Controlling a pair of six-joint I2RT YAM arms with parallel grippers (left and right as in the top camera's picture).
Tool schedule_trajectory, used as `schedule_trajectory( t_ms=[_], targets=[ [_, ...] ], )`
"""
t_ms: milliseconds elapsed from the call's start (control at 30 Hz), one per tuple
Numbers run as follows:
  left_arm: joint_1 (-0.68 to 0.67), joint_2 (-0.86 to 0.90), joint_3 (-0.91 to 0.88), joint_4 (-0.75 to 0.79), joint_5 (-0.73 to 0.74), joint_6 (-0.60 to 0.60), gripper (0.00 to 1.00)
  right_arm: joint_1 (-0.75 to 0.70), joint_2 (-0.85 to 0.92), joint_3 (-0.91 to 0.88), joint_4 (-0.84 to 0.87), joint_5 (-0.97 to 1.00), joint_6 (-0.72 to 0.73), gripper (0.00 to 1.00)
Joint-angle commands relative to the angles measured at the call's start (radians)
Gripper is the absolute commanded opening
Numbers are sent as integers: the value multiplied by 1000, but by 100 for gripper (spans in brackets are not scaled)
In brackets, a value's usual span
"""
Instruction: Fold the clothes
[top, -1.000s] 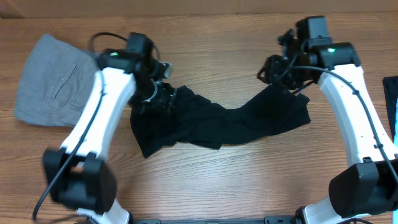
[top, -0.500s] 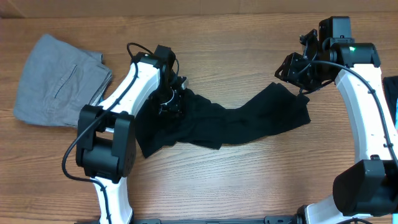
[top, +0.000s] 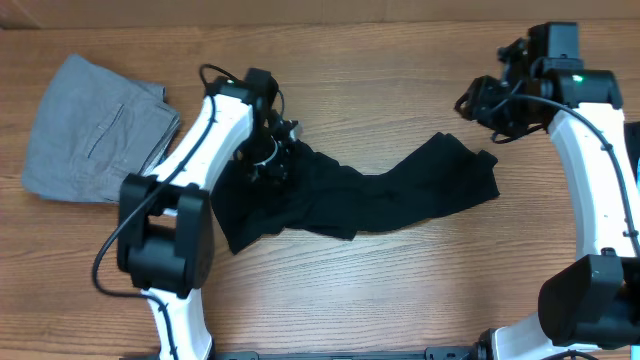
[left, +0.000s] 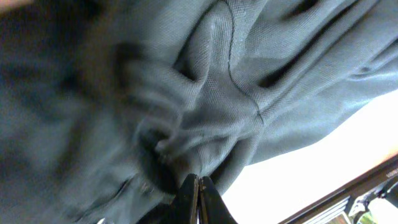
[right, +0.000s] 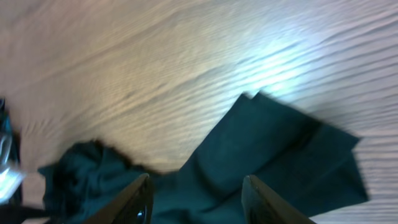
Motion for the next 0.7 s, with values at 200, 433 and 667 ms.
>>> schedule_trajectory(
  t_ms=[200,433,667],
  targets=[
    [63,-276,80,5,-43,19,5,-44,126,-3,51,35,7,49],
    [28,-255,43,24,-31,19,56,-41,172,-3,53,32,7,46],
    [-33,-74,13,65,-32,9,50,-42,172,-3,27,32,7,47]
  ],
)
